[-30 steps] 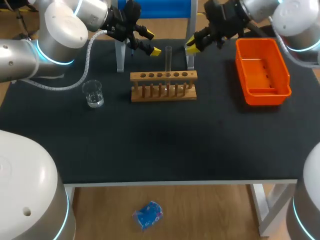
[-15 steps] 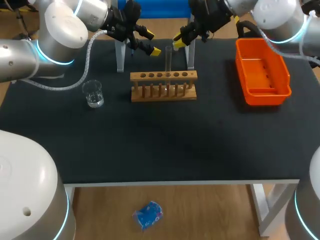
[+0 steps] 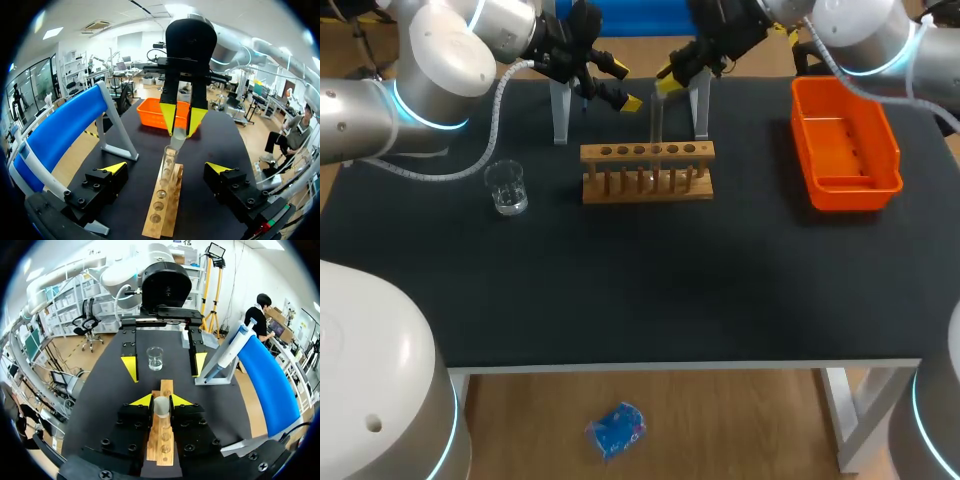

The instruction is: Invert the test tube, pick up the pipette, mount the tip to pipette, aspirate from beaker and dispense into the tube, eject the tip, return the pipette, and cap with the stopper.

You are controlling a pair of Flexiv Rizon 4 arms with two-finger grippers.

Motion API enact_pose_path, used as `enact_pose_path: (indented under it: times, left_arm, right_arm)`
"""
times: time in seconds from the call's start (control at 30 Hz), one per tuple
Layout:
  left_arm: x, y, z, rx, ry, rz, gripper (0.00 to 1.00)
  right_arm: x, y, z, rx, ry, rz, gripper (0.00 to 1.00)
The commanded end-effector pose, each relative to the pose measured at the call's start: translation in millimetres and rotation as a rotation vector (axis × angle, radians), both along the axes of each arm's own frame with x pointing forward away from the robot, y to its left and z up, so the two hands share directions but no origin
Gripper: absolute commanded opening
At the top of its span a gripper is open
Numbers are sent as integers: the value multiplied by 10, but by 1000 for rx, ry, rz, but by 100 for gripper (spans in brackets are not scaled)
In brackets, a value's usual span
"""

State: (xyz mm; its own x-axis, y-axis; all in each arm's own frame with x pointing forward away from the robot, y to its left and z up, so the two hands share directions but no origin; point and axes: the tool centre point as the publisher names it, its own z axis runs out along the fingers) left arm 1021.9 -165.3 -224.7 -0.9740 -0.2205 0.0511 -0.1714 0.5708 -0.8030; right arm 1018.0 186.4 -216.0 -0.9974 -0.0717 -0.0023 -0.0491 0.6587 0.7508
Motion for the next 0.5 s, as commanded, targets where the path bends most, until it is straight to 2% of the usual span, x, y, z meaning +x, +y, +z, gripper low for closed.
enact_pose_path:
  times: [0.03, 0.5]
  left_arm:
    - [12, 4, 16, 5, 6, -3, 100]
    - [12, 4, 16, 5, 6, -3, 100]
  right_arm:
    - [69, 35, -19, -3, 14, 14, 0]
    - [106, 58, -46, 2, 23, 15, 0]
